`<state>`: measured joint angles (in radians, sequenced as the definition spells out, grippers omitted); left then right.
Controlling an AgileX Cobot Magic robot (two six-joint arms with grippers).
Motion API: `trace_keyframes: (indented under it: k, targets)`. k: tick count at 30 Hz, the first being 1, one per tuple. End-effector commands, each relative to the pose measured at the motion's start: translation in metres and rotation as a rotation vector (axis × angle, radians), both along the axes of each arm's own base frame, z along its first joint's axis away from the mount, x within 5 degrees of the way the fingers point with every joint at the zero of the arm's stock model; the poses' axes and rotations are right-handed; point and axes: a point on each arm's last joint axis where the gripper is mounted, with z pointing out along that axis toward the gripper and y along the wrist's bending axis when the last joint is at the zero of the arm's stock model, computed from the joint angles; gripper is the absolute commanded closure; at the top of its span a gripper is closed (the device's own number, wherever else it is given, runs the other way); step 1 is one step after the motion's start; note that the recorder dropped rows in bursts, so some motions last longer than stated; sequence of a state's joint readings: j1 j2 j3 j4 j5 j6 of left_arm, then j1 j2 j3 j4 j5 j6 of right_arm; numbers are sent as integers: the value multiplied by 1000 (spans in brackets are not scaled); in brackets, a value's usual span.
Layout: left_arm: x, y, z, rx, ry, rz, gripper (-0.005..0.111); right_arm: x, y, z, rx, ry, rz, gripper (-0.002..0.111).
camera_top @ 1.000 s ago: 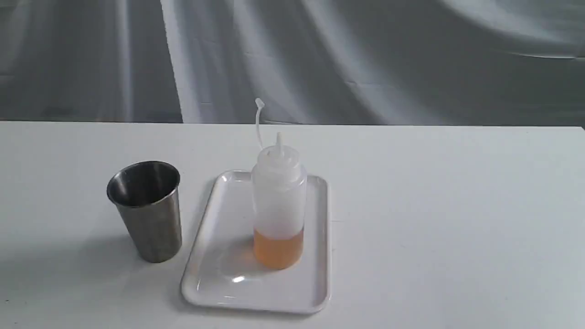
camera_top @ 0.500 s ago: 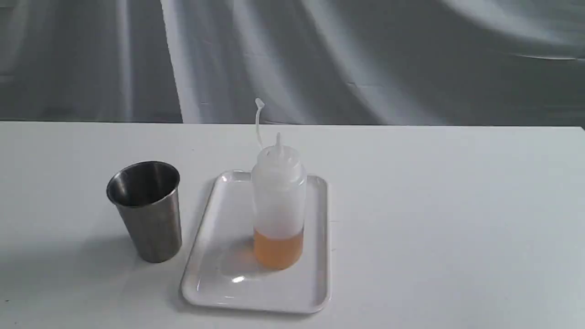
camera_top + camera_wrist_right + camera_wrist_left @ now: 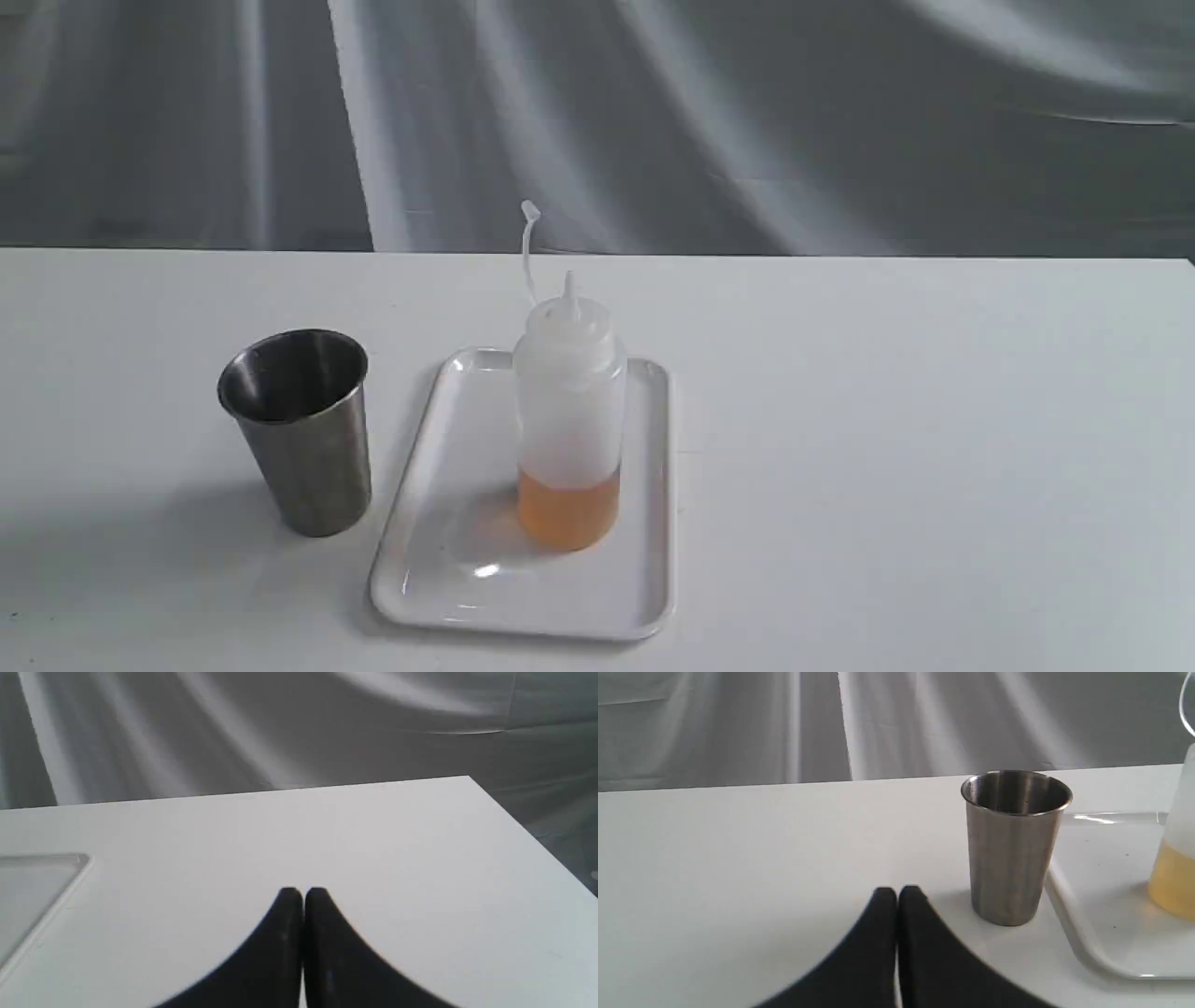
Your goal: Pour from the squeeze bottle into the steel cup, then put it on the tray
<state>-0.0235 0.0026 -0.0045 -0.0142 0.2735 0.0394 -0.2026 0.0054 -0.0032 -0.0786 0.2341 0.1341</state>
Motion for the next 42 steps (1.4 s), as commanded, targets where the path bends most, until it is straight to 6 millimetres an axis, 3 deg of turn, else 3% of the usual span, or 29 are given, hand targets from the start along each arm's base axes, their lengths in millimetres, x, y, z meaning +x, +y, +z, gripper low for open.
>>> trace_keyframes:
  k: [1, 10, 42]
  targets:
    - [0, 0, -1, -4, -6, 2, 107, -1, -1, -3, -16, 30, -10, 108]
    - [0, 0, -1, -7, -5, 3, 107, -2, -1, -9, 4, 97, -13, 108]
    - [0, 0, -1, -4, -6, 2, 107, -2, -1, -10, 16, 95, -13, 108]
